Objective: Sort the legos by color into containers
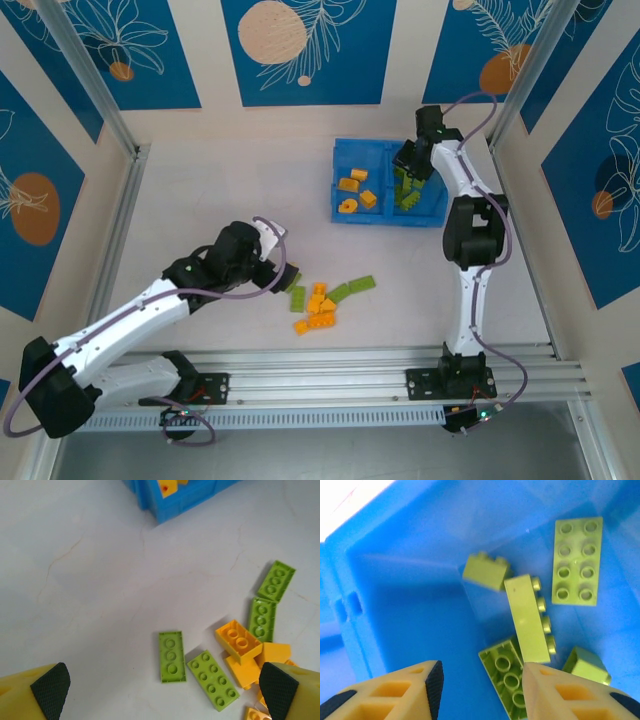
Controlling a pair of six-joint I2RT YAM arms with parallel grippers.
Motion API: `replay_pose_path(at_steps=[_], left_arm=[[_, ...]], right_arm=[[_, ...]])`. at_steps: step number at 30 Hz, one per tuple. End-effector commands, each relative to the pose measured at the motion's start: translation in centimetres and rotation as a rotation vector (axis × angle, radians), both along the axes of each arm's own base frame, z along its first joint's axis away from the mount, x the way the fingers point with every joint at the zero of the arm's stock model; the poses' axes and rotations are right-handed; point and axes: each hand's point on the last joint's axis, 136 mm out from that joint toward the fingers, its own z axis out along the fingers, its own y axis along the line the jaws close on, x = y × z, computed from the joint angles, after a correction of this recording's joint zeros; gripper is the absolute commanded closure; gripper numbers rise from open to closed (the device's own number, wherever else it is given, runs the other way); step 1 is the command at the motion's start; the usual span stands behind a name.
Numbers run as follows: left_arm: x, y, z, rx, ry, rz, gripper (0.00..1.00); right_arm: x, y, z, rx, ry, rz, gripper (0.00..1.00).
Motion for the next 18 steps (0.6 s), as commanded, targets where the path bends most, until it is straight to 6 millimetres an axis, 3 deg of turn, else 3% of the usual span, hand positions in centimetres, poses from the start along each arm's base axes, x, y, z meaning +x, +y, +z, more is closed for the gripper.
replay_pose_path(at_steps=[1,4,10,15,18], left_arm=[[1.1,0.7,0.0,0.012,0.036,0.108,0.00],[1.6,0.6,-1.5,0.053,0.107,0.142,0.00],[2.6,-0.2,-4.3,0.070,0.211,0.150,0.01],[3.3,-0.6,-7.0,0.112,0.291,0.147,0.05],[3.5,-1.4,-8.1,0.113,0.334,0.124,0.08]], right_arm=[[-2.9,1.0,4.7,0.060,-0.057,0.035,0.53],[-6.4,2.1,7.0,0.110,-0.095,0.082,0.52],[-15.3,5.5,11.1,0.201,-0.163,0.222,0.48],[-22.6,8.3,12.2,0.231,-0.131,0.346,0.42],[-25.9,10.2,12.4,0.292,-0.086,0.421,0.37]])
